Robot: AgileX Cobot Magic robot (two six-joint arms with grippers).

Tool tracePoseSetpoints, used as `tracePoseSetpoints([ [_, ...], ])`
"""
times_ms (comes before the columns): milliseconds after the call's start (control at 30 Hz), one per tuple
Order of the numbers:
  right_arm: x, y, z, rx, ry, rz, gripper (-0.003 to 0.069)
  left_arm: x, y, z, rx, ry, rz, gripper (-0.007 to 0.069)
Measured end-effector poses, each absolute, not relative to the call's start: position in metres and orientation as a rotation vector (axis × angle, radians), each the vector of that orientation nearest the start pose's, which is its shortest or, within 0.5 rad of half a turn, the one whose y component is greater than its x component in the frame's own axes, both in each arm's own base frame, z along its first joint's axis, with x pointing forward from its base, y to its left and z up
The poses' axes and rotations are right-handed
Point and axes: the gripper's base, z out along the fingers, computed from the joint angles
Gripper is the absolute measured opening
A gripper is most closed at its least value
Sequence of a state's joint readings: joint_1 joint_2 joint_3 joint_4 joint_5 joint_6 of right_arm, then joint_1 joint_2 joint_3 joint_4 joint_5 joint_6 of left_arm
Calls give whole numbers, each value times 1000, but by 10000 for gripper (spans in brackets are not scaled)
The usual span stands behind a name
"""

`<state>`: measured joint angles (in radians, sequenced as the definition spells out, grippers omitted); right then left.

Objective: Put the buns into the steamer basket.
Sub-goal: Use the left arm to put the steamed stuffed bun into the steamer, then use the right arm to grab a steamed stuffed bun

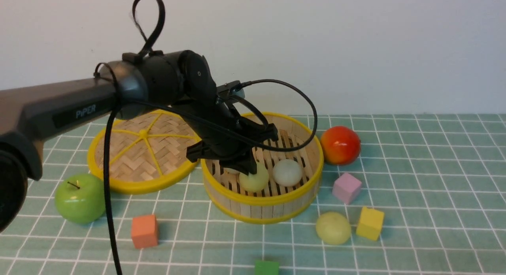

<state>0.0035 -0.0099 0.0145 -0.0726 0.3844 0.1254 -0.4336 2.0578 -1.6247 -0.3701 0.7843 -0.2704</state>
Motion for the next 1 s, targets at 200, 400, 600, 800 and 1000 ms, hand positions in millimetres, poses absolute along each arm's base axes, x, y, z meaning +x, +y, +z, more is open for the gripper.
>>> tracePoseSetpoints([
  [200,52,-2,174,70,1870,17,41,401,-211,207,-71,2771,-632,17],
  [400,52,-2,174,70,1870,17,41,400,-211,207,-71,2780,-632,110],
  [600,52,-2,174,70,1870,17,41,394,-209,223,-51,2771,-645,276],
  [800,52,-2,174,70,1870,17,41,376,-199,271,30,2718,-627,299],
  [1000,52,-2,174,70,1870,17,41,338,-173,346,99,2608,-533,278],
])
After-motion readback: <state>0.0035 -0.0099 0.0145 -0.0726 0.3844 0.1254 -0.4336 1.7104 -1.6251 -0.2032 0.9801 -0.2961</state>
